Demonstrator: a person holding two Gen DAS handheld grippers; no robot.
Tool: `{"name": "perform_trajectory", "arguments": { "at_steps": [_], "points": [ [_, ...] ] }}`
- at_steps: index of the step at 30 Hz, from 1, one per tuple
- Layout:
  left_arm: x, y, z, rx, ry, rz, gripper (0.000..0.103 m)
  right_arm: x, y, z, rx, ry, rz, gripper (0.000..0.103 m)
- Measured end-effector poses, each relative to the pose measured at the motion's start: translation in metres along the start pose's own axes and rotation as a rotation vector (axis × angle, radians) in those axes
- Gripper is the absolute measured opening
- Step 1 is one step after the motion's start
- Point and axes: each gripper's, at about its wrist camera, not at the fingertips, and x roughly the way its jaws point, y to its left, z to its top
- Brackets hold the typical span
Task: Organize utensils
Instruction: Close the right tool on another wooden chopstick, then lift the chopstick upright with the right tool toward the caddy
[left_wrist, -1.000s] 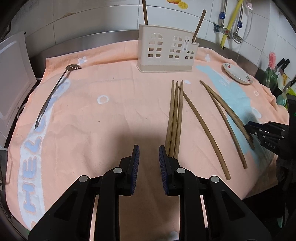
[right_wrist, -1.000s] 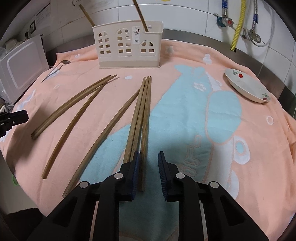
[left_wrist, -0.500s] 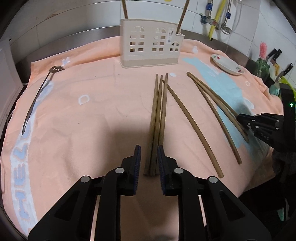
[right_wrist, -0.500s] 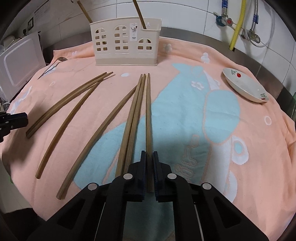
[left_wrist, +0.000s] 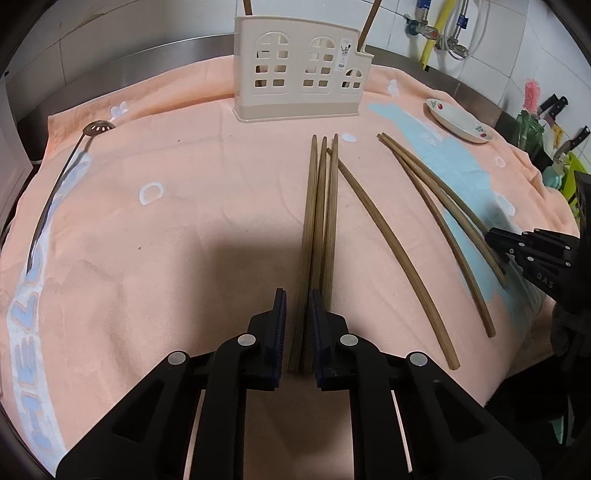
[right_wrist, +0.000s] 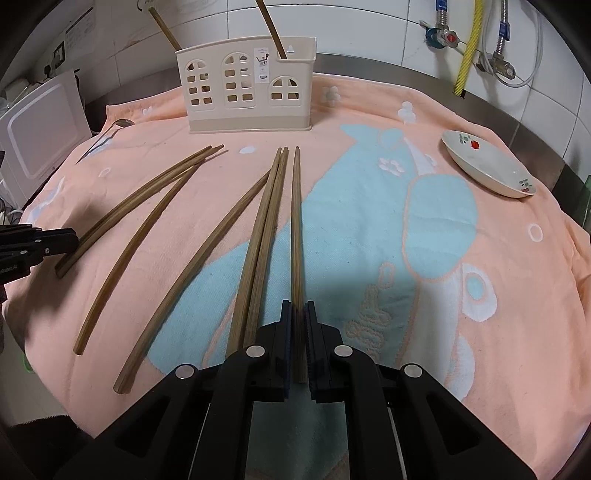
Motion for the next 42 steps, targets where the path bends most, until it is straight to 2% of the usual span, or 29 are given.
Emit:
{"name": "perform_trajectory", "arguments": {
  "at_steps": [18, 28, 33, 42],
  "points": [
    [0.011, -0.002, 0.007, 0.038, 0.061, 0.008, 0.012, 0.000, -0.002, 0.001, 0.012, 0.000, 0.005, 0.007],
    [0.011, -0.003, 0.004, 0.029, 0.037, 0.017, 0.012, -0.001, -0.001, -0.001, 0.017, -0.009, 0.004, 0.010],
    [0.012, -0.010, 0.005, 0.057, 0.045, 0.057, 0.012, 0.000, 0.000, -0.003, 0.002, -0.014, -0.006, 0.010],
    [0.012, -0.008, 0.005, 0.049, 0.049, 0.047, 0.011, -0.001, 0.001, -0.004, 0.011, -0.019, -0.001, 0.009]
  ]
}}
